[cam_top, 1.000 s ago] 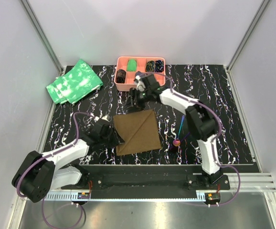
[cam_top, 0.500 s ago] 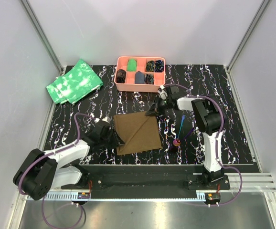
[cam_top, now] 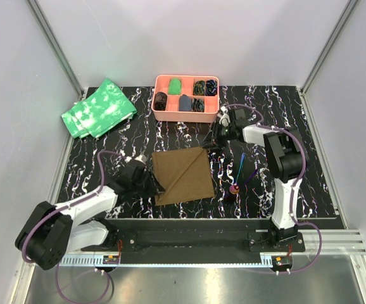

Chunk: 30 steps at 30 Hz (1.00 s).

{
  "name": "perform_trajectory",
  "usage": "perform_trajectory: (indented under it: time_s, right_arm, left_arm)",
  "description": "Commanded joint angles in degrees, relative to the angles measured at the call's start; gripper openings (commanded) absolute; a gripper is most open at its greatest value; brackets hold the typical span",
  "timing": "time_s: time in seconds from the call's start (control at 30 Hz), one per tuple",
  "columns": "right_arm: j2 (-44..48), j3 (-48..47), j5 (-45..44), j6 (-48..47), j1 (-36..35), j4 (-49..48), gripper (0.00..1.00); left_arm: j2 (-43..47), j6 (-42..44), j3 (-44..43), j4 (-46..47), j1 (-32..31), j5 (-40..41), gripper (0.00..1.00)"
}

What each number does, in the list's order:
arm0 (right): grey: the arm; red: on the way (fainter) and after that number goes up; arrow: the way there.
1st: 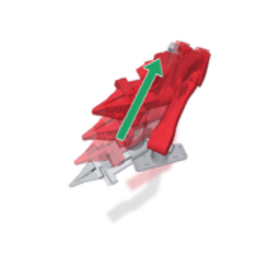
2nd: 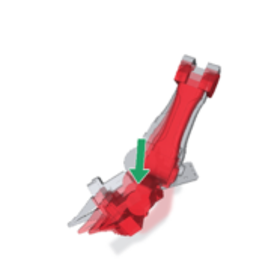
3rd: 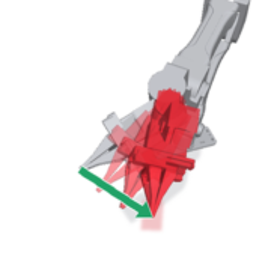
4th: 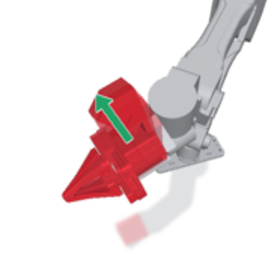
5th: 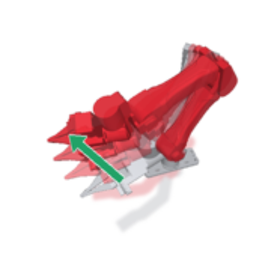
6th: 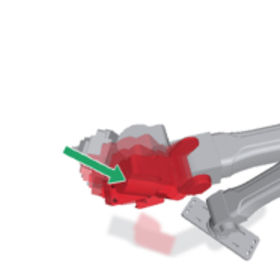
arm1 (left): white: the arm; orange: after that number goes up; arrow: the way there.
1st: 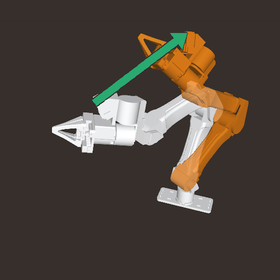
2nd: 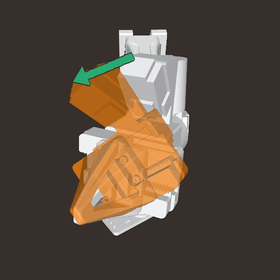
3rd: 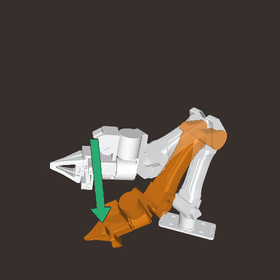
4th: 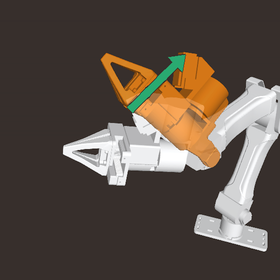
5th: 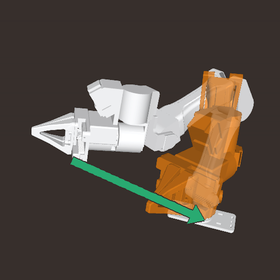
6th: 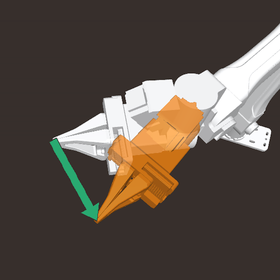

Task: Fold the napkin into a case and place the utensils inside
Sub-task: Smooth out the upper triangle-folded napkin at the center of the board.

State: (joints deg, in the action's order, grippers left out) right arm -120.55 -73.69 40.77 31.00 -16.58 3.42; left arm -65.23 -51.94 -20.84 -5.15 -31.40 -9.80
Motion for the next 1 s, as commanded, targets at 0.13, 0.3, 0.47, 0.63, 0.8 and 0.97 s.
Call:
perform_trajectory:
  time_s: [0.13,0.3,0.47,0.63,0.8,0.97]
  right_arm:
    - [10.1,-0.1,-2.4,-1.8,0.4,2.4,0.34]
    - [5.6,1.3,0.2,0.5,0.5,-2.0,0.34]
    - [0.1,0.5,0.9,0.2,0.5,-4.7,0.33]
    - [-2.1,-0.1,-0.4,-1.4,0.5,-3.8,0.33]
    - [2.3,-1.0,-2.7,-2.6,0.5,0.2,0.33]
    - [10.3,0.3,-7.0,-3.6,0.5,4.3,0.39]
  left_arm:
    - [2.3,1.8,-10.2,-3.0,0.3,-3.5,0.30]
    - [-3.2,1.4,-10.0,1.5,0.4,-5.7,0.30]
    - [-6.1,1.3,-5.0,4.1,0.5,-4.4,0.29]
    - [-3.3,2.4,-1.1,2.8,0.5,-2.3,0.29]
    - [-1.0,2.2,-0.3,1.5,0.5,-2.8,0.29]
    - [4.5,1.3,-1.0,-1.7,0.5,-3.6,0.29]
